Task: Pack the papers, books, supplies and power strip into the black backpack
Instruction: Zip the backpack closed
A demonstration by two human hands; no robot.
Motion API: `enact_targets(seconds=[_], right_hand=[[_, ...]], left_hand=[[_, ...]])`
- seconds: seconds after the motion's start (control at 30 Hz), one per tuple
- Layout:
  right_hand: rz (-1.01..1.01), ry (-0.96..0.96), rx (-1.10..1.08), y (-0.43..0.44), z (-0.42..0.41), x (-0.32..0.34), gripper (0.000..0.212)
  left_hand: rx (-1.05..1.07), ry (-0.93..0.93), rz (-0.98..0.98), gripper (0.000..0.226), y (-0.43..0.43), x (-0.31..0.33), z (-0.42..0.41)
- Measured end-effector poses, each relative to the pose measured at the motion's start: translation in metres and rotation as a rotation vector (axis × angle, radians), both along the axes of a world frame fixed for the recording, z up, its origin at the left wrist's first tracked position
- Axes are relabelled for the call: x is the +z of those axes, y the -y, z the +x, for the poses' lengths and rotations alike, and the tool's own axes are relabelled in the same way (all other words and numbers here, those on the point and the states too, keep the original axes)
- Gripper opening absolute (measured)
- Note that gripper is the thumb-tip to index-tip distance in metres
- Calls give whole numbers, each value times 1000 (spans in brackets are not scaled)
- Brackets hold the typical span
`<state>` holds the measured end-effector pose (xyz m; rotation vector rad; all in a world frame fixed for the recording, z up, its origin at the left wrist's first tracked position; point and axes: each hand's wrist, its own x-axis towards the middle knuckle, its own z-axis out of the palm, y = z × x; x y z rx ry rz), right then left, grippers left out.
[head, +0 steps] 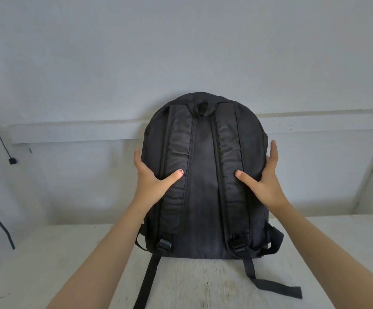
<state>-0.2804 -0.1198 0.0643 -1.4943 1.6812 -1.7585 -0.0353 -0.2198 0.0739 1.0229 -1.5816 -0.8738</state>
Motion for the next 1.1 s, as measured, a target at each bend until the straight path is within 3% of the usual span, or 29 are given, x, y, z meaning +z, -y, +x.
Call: enact_targets(seconds=[0.13, 0.4, 0.57, 0.7, 1.1], right_hand=[[55, 121, 27, 3, -2, -10, 116], [86, 100, -74, 15, -4, -8, 119], [179, 296, 64, 3, -7, -28, 120], [283, 339, 110, -12, -12, -53, 113], [292, 247, -47, -19, -2, -58, 107]], left_hand=[[32, -28, 42, 129, 11, -4, -5], [123, -30, 56, 128, 21, -8, -13], [-117, -97, 190, 112, 13, -26, 11], [-243, -26, 389, 110, -4, -65, 31], [125, 70, 283, 85, -26, -78, 24]])
